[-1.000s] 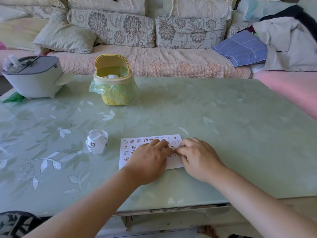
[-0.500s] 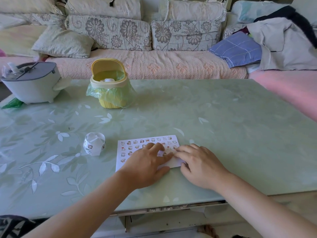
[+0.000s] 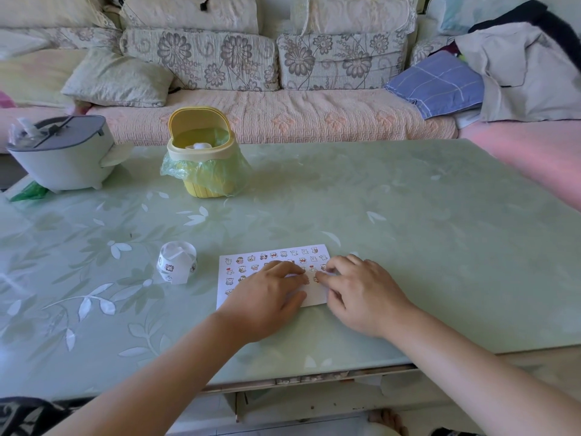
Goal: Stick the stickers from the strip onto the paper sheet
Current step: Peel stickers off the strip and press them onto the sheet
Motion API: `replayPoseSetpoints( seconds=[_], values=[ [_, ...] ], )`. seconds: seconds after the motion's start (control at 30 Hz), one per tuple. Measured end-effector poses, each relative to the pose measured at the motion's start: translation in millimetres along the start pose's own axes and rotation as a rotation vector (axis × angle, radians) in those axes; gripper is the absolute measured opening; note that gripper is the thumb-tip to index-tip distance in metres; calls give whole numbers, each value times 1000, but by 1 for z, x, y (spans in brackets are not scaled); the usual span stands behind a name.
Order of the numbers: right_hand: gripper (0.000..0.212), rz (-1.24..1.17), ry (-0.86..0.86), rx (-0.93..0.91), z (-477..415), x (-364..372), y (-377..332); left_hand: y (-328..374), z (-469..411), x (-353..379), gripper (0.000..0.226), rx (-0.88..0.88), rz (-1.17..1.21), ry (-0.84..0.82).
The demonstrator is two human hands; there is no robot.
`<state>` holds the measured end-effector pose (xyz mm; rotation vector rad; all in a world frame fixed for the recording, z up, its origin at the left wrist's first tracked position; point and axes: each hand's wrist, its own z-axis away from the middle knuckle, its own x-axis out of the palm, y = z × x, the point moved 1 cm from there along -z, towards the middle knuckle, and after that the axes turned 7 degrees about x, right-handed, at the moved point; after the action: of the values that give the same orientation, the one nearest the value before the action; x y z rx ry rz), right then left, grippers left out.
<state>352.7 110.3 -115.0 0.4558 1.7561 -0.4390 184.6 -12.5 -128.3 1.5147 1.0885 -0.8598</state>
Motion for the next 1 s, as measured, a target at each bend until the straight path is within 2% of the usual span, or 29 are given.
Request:
replayPoseSetpoints(
  seconds=[0.13, 0.27, 0.47, 0.73, 0.8, 0.87, 1.0],
  values=[
    [44, -82, -18, 95, -17, -5, -4, -5, 3, -3, 47, 12, 80, 3],
    [26, -198, -75, 179, -33, -16, -13, -12, 5, -14, 42, -1, 49, 137],
    [23, -350, -152, 187, -62, -20, -53, -33, 15, -43, 17, -98, 10, 336],
    [18, -637, -274, 217, -93, -21, -108, -80, 51, -88, 36, -284, -152, 431],
    [16, -682, -278, 213, -100, -18, -121, -93, 62, -99, 36, -397, -146, 405],
    [14, -705, -282, 212, -107, -15, -133, -107, 74, -105, 32, -478, -156, 284],
    [14, -735, -312, 212, -120, -7, -159, -122, 91, -106, 26, -473, -106, 161]
  ],
)
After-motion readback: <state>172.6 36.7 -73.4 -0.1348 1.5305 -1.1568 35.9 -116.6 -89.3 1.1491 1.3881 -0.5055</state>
